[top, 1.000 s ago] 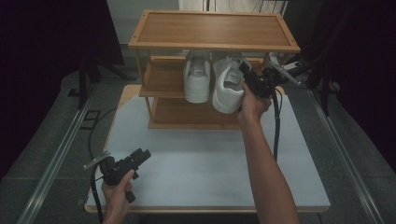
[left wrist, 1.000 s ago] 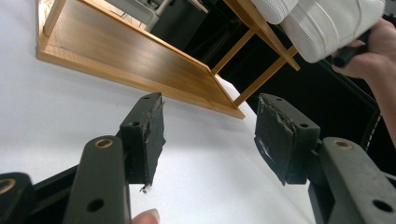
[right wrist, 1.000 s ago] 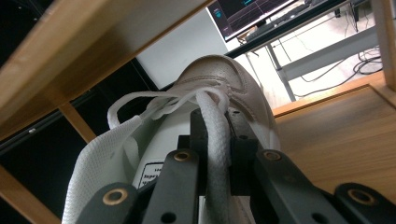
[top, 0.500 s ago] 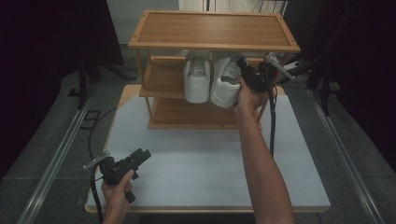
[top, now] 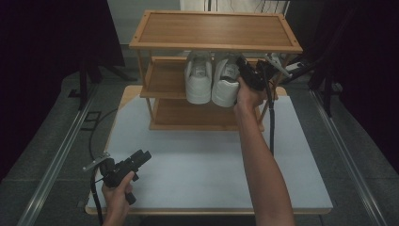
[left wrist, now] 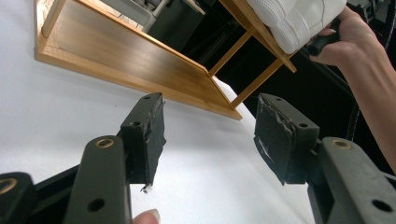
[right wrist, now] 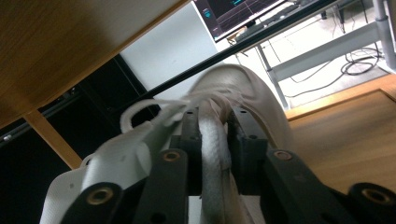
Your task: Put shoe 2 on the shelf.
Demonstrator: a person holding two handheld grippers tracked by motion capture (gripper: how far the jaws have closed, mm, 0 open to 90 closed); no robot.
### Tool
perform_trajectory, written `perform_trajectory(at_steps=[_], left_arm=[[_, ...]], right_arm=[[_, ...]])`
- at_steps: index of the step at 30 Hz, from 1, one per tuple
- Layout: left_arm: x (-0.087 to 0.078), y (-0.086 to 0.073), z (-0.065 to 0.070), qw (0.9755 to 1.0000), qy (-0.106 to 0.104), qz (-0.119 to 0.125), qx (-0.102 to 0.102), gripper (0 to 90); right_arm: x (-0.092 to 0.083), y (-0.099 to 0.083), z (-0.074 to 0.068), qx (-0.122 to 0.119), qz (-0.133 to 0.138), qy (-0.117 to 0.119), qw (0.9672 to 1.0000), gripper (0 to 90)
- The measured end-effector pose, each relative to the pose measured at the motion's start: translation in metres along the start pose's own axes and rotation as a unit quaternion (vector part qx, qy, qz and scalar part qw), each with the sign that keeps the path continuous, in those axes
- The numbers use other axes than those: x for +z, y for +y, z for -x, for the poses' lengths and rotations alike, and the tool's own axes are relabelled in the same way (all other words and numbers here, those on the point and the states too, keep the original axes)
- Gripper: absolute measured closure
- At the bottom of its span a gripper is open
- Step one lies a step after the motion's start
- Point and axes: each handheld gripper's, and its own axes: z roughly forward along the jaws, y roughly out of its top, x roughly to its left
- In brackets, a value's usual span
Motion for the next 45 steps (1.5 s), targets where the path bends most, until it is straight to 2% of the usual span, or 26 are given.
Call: perform_trajectory(at_steps=[5,8,10,12,19,22,28,32,38,42,45], left_arm=[[0.001,0.0,0.0,1.0,-0.001,-0.001,-0.001,42.9],[0.001,-0.001,0.0,1.0,-0.001,-0.003,-0.001,42.9],[0.002,-0.001,0.001,1.0,-0.003,-0.004,-0.001,42.8],[0.003,-0.001,0.003,1.0,-0.004,-0.006,0.0,42.7],[0.005,0.002,0.01,0.9999,-0.012,-0.003,0.008,42.6],[0.007,0.002,0.008,0.9999,-0.009,-0.006,0.01,42.6],[0.006,0.002,0.006,1.0,-0.005,-0.005,0.007,42.5],[0.008,0.003,0.007,0.9999,-0.006,-0.003,0.009,42.6],[0.012,-0.001,0.007,0.9998,-0.006,-0.014,0.01,42.5],[0.012,-0.002,0.009,0.9999,-0.006,-0.009,0.013,42.8],[0.01,-0.001,0.011,0.9999,-0.005,-0.004,0.015,42.9]], right_arm=[[0.002,0.001,-0.001,-0.006,0.002,0.016,0.9999,70.4],[-0.003,0.004,-0.003,-0.012,0.004,0.026,0.9996,70.1],[-0.006,0.002,-0.005,-0.029,-0.001,0.023,0.9993,68.8],[-0.011,0.0,-0.004,-0.024,-0.005,0.029,0.9993,67.0],[-0.036,-0.004,-0.002,-0.046,-0.014,0.042,0.998,64.4],[-0.05,-0.005,-0.001,-0.074,-0.018,0.048,0.996,63.3],[-0.072,-0.009,0.009,-0.083,-0.026,0.062,0.9943,60.8],[-0.086,-0.012,0.016,-0.094,-0.036,0.079,0.9917,60.1],[-0.115,-0.02,0.03,-0.115,-0.047,0.106,0.9866,59.4],[-0.138,-0.031,0.039,-0.138,-0.057,0.115,0.9821,58.6],[-0.155,-0.041,0.048,-0.142,-0.064,0.124,0.98,58.0]])
